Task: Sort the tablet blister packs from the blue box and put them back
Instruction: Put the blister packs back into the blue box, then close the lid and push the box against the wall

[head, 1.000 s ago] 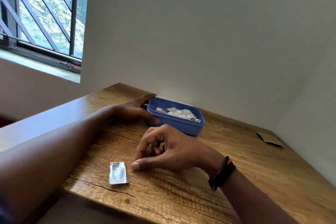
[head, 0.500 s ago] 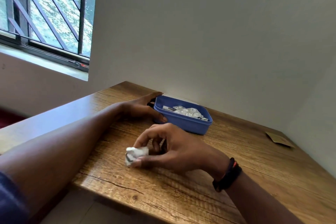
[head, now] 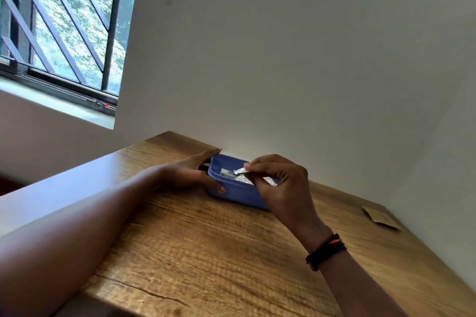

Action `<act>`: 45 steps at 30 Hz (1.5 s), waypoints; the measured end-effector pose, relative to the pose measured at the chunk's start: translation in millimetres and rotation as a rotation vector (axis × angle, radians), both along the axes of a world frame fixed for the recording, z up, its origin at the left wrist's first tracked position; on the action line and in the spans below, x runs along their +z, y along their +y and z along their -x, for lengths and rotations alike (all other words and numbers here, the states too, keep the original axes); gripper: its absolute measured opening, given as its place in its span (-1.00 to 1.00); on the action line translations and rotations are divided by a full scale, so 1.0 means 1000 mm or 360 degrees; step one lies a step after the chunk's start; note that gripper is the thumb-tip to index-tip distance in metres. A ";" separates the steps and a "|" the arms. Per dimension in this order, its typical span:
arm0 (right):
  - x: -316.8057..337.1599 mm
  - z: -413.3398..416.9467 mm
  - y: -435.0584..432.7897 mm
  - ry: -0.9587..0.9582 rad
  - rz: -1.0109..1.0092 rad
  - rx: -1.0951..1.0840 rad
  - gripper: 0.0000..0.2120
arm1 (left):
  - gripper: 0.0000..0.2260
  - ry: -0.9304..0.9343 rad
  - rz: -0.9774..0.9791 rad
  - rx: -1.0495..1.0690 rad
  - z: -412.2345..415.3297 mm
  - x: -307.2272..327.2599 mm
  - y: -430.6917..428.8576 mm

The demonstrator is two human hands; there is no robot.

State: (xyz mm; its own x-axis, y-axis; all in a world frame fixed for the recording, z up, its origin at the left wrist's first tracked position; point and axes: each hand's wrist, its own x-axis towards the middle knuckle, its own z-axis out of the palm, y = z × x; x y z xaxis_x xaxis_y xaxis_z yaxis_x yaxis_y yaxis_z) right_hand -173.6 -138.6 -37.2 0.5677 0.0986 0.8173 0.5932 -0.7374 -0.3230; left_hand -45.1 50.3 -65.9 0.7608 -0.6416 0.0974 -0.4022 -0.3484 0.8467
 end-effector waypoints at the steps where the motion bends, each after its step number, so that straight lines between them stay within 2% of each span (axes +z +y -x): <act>1: -0.001 -0.003 -0.003 0.0042 -0.0023 -0.0042 -0.86 | -0.06 -0.0002 -0.0007 -0.0002 0.001 0.000 0.000; 3: -0.003 -0.009 -0.008 0.0155 -0.0002 -0.0113 -0.83 | -0.01 -0.0013 -0.0010 -0.0003 0.001 0.001 0.000; 6: -0.002 -0.021 -0.018 0.0297 0.0197 -0.0207 -0.77 | 0.06 -0.0031 -0.0015 0.0002 0.003 0.003 0.001; 11: 0.027 -0.065 -0.059 0.0367 -0.0210 -0.0386 -0.75 | -0.02 0.0003 0.0084 0.0065 0.000 0.003 0.003; 14: 0.028 -0.095 -0.089 0.0776 -0.0168 -0.0404 -0.71 | -0.09 0.0052 0.0138 0.0029 -0.001 0.003 0.003; 18: 0.010 -0.126 -0.110 0.1355 0.0282 -0.0409 -0.57 | -0.15 0.0076 0.0178 0.0038 -0.004 0.002 0.004; 20: -0.004 -0.134 -0.115 0.1554 0.0411 -0.0456 -0.59 | -0.21 0.0077 0.0157 0.0026 -0.004 0.003 0.004; 21: -0.011 -0.136 -0.117 0.1510 0.0442 -0.0487 -0.65 | -0.27 0.0074 0.0148 0.0016 -0.003 0.003 0.003; 24: -0.022 -0.135 -0.118 0.1117 0.0582 -0.0587 -0.78 | -0.43 0.0081 0.0140 0.0002 -0.004 0.003 0.001; 27: -0.022 -0.133 -0.114 0.0931 0.1120 -0.0737 -0.81 | -0.43 0.0083 0.0149 0.0007 -0.003 0.004 0.001; 29: -0.024 -0.130 -0.111 0.0916 0.1274 -0.0797 -0.79 | -0.39 0.0100 0.0163 0.0009 -0.003 0.004 0.002; 32: -0.024 -0.124 -0.114 0.0910 0.0998 -0.0699 -0.80 | -0.36 0.0093 0.0150 -0.0005 -0.002 0.005 0.001; 36: -0.030 -0.118 -0.127 0.0982 0.0496 -0.0580 -0.97 | -0.32 0.0083 0.0126 -0.0015 -0.002 0.005 0.002; 39: -0.032 -0.111 -0.138 0.0842 0.0308 -0.0607 -0.75 | -0.30 0.0093 0.0133 -0.0021 -0.003 0.004 0.003; 41: -0.032 -0.108 -0.143 0.1016 0.0318 -0.0538 -0.47 | -0.27 0.0099 0.0145 -0.0012 -0.002 0.004 0.002; 42: -0.034 -0.107 -0.145 0.1159 0.0308 -0.0514 -0.39 | -0.25 0.0102 0.0147 -0.0007 -0.002 0.004 0.001; 43: -0.034 -0.107 -0.144 0.1277 0.0295 -0.0513 -0.39 | -0.22 0.0102 0.0148 -0.0002 -0.002 0.005 0.001; 45: -0.033 -0.108 -0.142 0.1338 0.0285 -0.0558 -0.58 | -0.19 0.0105 0.0144 -0.0004 -0.001 0.005 0.001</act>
